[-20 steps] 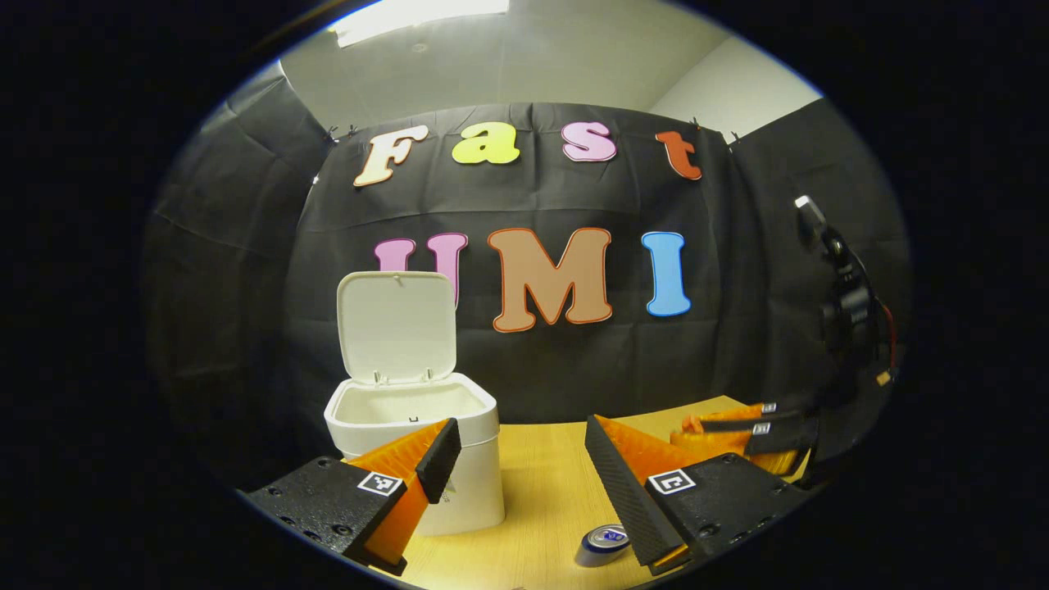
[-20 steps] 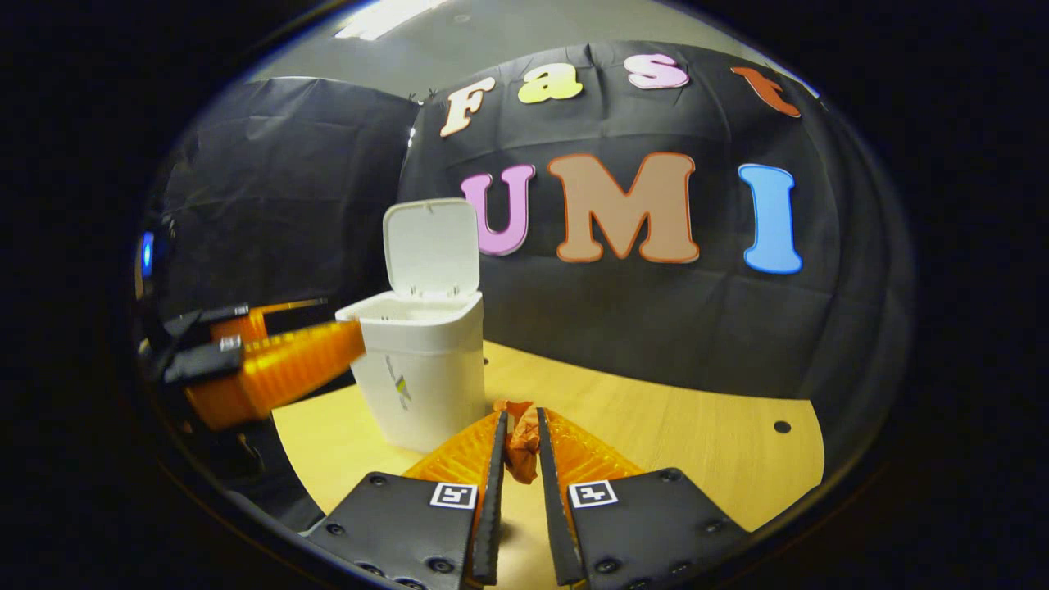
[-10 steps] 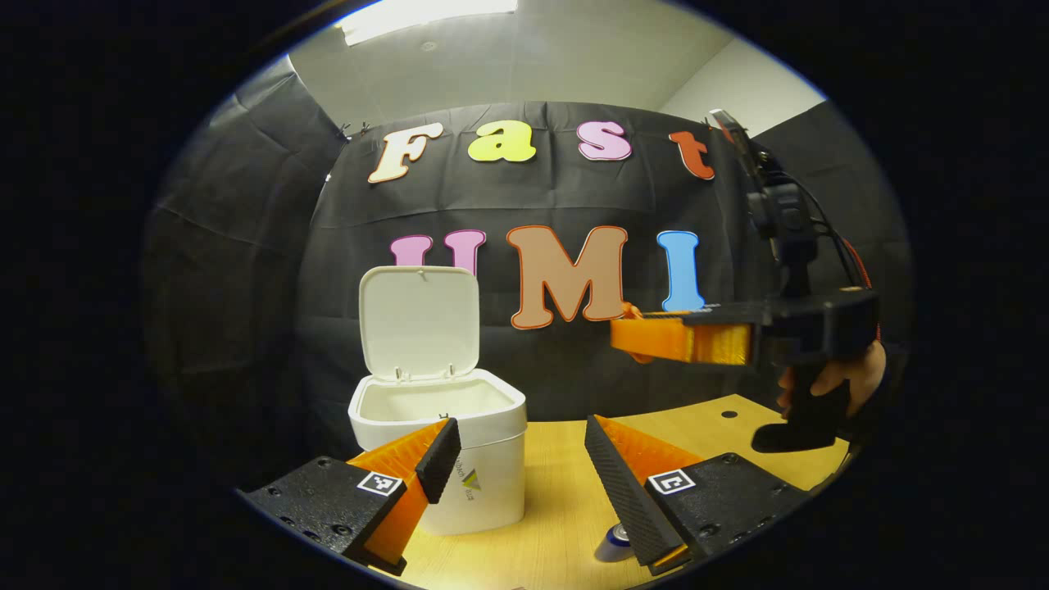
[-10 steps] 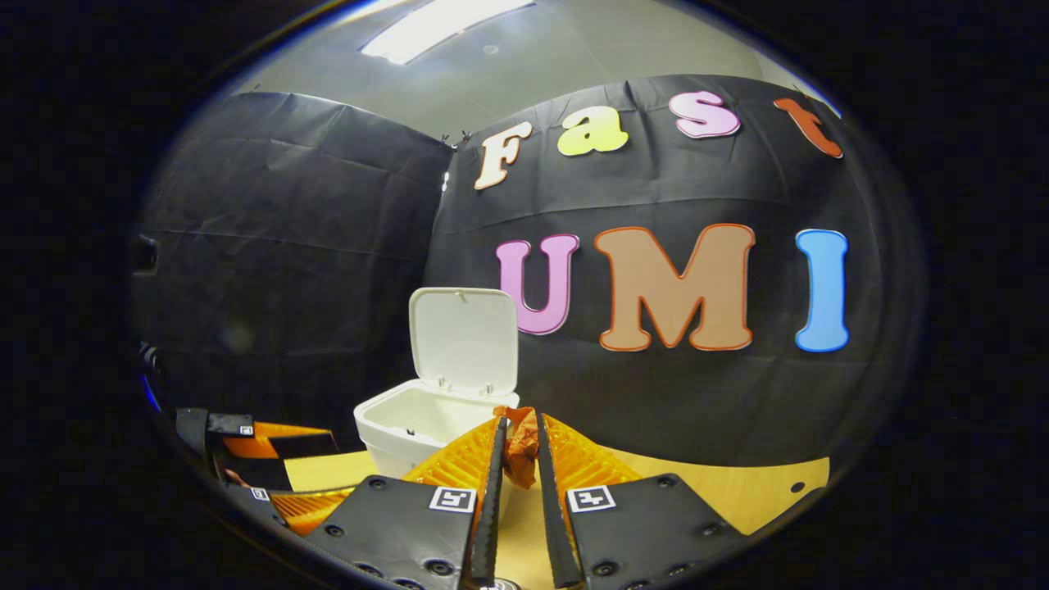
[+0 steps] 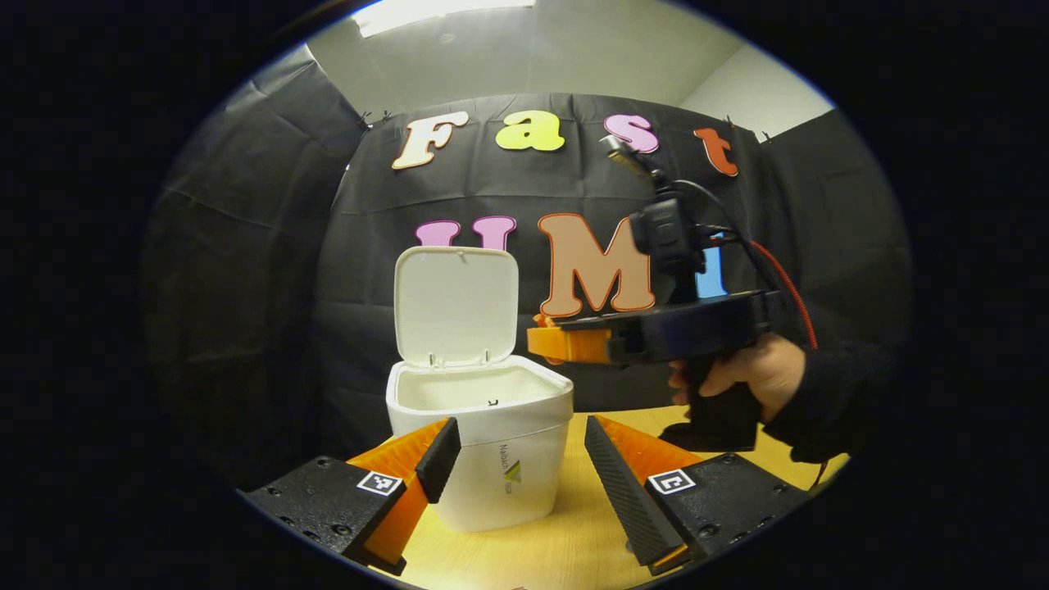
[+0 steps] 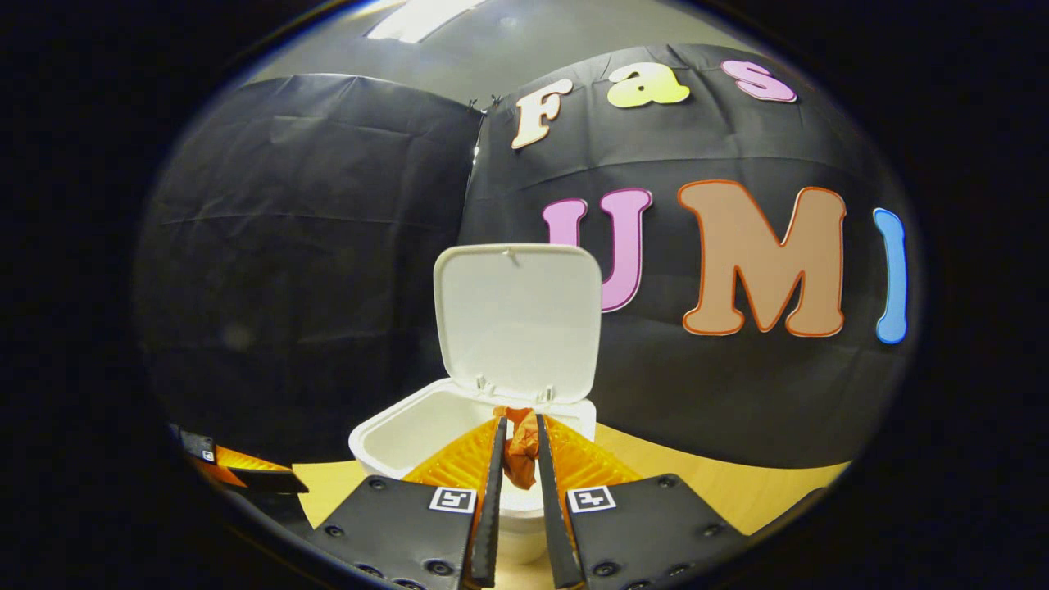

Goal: Press the lid of the desktop garbage bin to open it, pick up the crumpled paper on the desktop and throw it into the bin, then pick up the pop can on the desktop and drop it into the bin, and finally close the garbage bin lid.

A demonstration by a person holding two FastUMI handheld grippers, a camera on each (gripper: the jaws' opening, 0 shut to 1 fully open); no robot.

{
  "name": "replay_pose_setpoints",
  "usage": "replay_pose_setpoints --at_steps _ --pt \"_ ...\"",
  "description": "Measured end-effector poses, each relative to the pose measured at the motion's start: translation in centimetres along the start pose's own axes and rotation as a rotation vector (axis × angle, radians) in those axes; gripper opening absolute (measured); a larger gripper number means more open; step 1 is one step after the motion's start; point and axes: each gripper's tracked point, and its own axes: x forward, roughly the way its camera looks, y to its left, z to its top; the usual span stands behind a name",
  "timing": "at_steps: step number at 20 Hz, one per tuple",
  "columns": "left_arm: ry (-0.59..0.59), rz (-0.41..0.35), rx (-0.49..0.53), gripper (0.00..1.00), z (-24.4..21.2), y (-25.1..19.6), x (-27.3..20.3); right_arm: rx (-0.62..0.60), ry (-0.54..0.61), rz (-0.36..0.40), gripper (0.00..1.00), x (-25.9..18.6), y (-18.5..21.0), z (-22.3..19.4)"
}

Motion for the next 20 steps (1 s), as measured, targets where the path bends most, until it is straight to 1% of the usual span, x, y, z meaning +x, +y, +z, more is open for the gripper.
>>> replay_pose_setpoints --at_steps 3,5,6,9,11,14,16,20 --pt "0.015 0.003 -0.008 0.93 -0.5 0.7 0.0 0.016 0.073 -0.004 0.26 2.5 0.5 -2.1" --pt "0.018 0.004 -0.01 0.94 -0.8 1.1 0.0 0.005 0.104 -0.018 0.41 3.0 0.7 -3.0" --pt "0.02 0.005 -0.011 0.93 -1.0 1.4 0.0 -0.011 0.104 -0.016 0.5 3.1 1.0 -3.1" --pt "0.032 0.007 -0.013 0.93 -1.4 1.7 0.1 -0.055 0.062 -0.028 0.6 2.6 1.2 -2.2" --pt "0.033 0.004 -0.013 0.94 -1.5 1.6 0.2 -0.068 0.023 -0.03 0.75 2.0 1.2 -1.1" --pt "0.025 -0.013 -0.007 0.94 -1.0 1.0 0.0 -0.072 -0.036 -0.061 0.75 -0.1 0.0 1.0" --pt "0.016 -0.034 -0.005 0.93 -0.7 -0.3 0.4 -0.064 -0.074 -0.089 0.75 -2.2 -1.2 2.3" --pt "0.012 -0.083 -0.011 0.93 -0.7 -3.1 1.1 -0.063 -0.154 -0.185 0.76 -8.1 -5.4 4.8"
